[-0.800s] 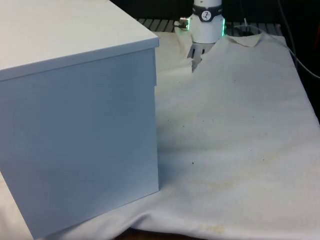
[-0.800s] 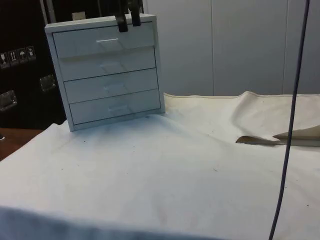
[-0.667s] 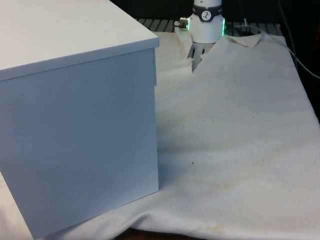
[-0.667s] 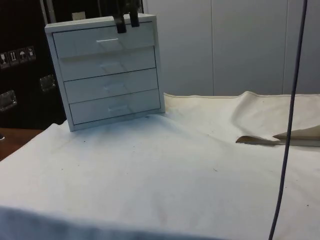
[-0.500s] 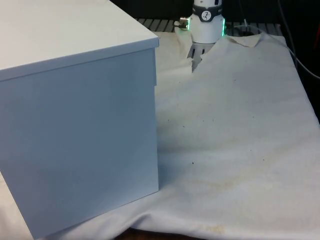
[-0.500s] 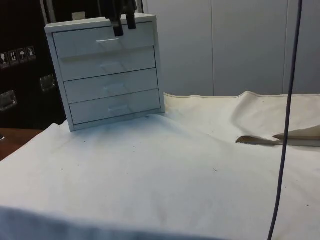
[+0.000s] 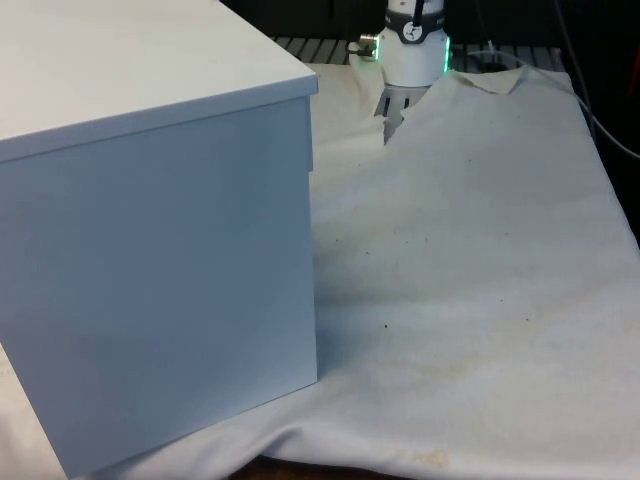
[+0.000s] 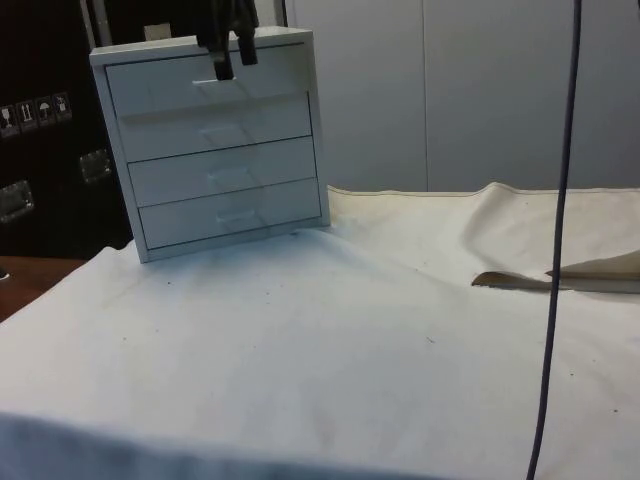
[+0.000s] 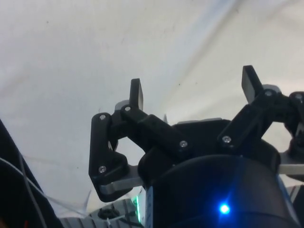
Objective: Open the drawer, then close it.
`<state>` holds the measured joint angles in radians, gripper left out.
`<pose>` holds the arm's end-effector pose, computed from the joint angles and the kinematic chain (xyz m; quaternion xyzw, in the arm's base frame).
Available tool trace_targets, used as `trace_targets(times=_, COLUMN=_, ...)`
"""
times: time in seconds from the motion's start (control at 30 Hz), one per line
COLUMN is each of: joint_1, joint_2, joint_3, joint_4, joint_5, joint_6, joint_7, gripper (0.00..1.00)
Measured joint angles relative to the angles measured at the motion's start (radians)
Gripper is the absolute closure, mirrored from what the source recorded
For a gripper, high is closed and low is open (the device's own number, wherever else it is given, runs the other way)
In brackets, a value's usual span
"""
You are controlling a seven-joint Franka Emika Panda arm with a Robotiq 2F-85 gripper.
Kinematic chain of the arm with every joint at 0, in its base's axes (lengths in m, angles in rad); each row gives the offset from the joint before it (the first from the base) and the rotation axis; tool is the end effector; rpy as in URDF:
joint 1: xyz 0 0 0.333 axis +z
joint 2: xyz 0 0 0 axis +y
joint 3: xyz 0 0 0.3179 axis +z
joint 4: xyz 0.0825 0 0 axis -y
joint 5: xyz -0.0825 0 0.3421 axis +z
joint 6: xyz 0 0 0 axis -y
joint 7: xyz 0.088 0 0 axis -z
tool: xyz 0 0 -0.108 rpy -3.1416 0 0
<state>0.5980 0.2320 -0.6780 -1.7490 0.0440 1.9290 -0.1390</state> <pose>0.5760 -0.0143 0.4773 0.9983 0.0283 -0.0057 0.0514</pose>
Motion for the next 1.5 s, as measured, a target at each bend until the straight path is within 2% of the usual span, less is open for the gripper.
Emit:
trace_targets(times=0.27, joint_1=0.001, joint_2=-0.009, joint_3=0.000, joint_4=0.000, joint_5=0.000, joint_6=0.038, joint_7=-0.024, gripper=0.00)
trace_targets(times=0.53, joint_1=0.004, joint_2=-0.031, joint_3=0.001, joint_4=-0.006, joint_5=0.000, joint_6=0.038, joint_7=-0.050, gripper=0.00)
trace_targets(times=0.87, joint_1=0.009, joint_2=-0.079, joint_3=0.002, joint_4=-0.046, joint_5=-0.003, joint_6=0.038, joint_7=-0.085, gripper=0.00)
trace_targets(times=1.1, joint_1=0.008, joint_2=-0.100, joint_3=-0.002, joint_4=-0.067, joint_5=-0.006, joint_6=0.038, joint_7=-0.128, gripper=0.00)
trace_targets(times=1.33, joint_1=0.005, joint_2=-0.108, joint_3=-0.012, joint_4=-0.077, joint_5=-0.006, joint_6=0.038, joint_7=-0.209, gripper=0.00)
trace_targets(times=1.43, joint_1=0.005, joint_2=-0.108, joint_3=-0.013, joint_4=-0.078, joint_5=-0.006, joint_6=0.038, joint_7=-0.218, gripper=0.00)
trace_targets(times=1.5, joint_1=0.004, joint_2=-0.110, joint_3=-0.016, joint_4=-0.080, joint_5=-0.006, joint_6=0.038, joint_7=-0.243, gripper=0.00)
